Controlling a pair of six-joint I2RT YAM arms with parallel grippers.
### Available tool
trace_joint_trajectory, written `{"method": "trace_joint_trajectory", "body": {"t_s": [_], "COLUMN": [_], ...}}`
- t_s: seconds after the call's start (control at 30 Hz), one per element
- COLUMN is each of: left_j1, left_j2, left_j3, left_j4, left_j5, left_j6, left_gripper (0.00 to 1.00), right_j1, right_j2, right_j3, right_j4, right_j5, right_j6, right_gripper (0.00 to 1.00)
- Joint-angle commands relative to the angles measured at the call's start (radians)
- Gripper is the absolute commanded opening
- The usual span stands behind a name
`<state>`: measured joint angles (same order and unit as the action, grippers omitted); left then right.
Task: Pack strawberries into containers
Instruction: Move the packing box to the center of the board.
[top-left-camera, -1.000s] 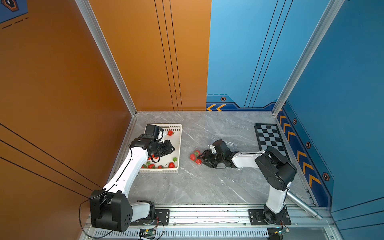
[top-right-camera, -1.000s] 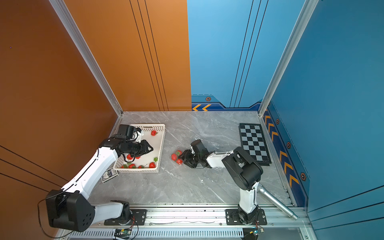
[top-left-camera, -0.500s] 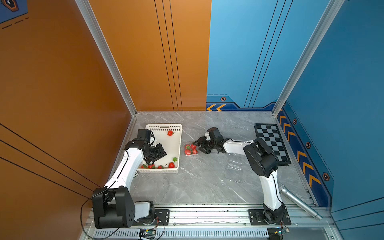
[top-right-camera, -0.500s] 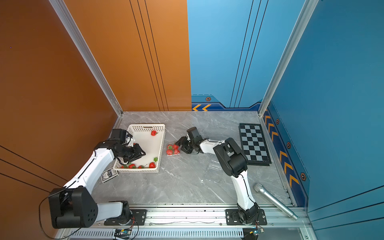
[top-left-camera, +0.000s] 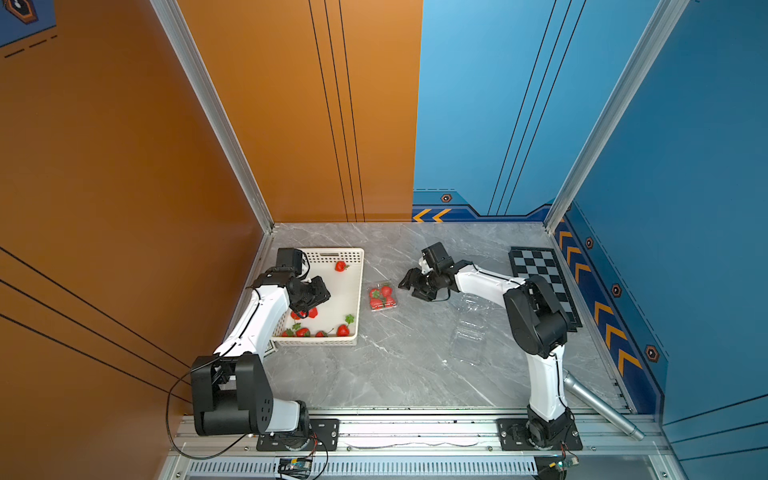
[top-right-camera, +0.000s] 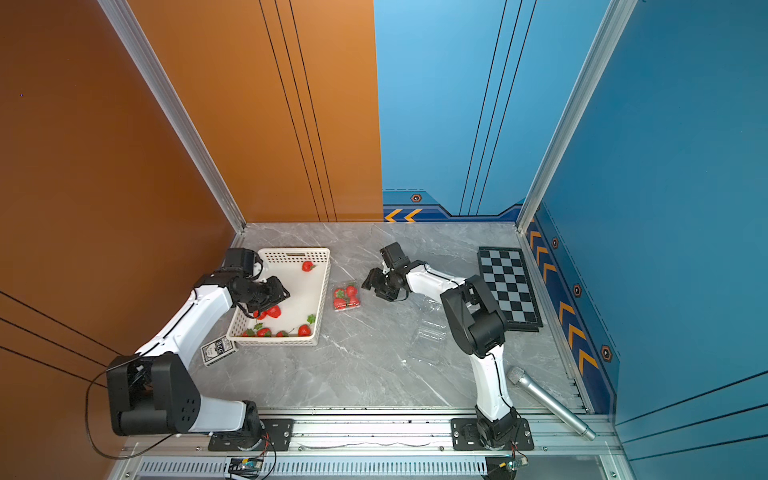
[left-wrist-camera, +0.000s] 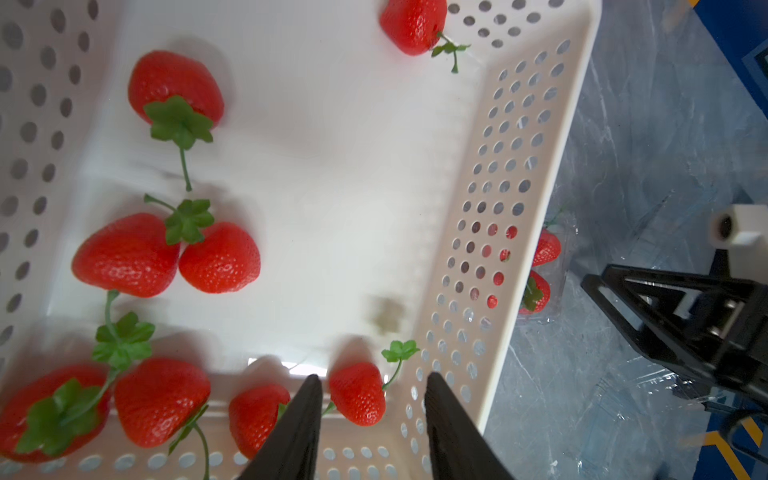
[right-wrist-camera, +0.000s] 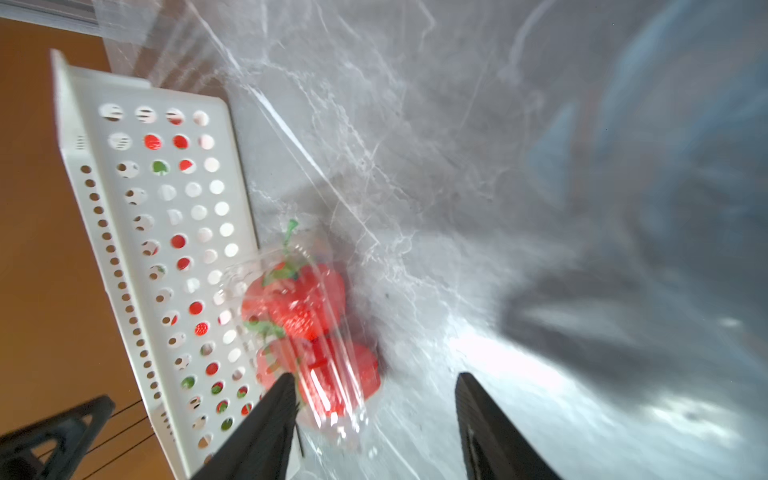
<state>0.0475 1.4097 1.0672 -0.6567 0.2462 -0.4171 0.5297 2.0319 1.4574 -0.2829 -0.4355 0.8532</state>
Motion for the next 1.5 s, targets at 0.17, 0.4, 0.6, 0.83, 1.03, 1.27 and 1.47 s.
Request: {"method": "trace_joint_trajectory", "body": {"t_s": [0.17, 0.4, 0.6, 0.83, 1.03, 1.27, 1.47], "left_j1": [-0.018, -0.041, -0.052, -0.067, -0.084, -0.096, -0.1], "left_j2": [0.114, 0.198, 0.302, 0.425, 0.537, 0.661, 0.724], "left_j3": [0.052, 0.101, 0.187, 0.281, 0.386, 0.487, 0.541], "left_j4": [0.106, 0.172, 0.189, 0.248, 0.249, 0.223, 0.222], "left_j5": [-0.037, -0.053, -0.06, -0.088, -0.126, -0.149, -0.145], "left_j6": [0.019, 0.055, 0.077, 0.102, 0.117, 0.123, 0.125], "left_gripper": [0.47, 0.49, 0.51, 0.51, 0.52, 0.53, 0.53], "right_j1": [-0.027, -0.005, -0.01, -0.019, -0.02, -0.025, -0.024], "right_j2": [-0.2, -0.171, -0.121, -0.048, 0.016, 0.077, 0.118], "right_j3": [-0.05, 0.039, 0.072, 0.106, 0.155, 0.184, 0.213], "right_j4": [-0.167, -0.365, -0.413, -0.414, -0.418, -0.42, -0.42], "right_j5": [0.058, 0.346, 0.414, 0.414, 0.418, 0.408, 0.4], "right_j6": [-0.228, -0.358, -0.392, -0.42, -0.434, -0.439, -0.435], "right_gripper": [0.62, 0.62, 0.62, 0.62, 0.62, 0.62, 0.62]}}
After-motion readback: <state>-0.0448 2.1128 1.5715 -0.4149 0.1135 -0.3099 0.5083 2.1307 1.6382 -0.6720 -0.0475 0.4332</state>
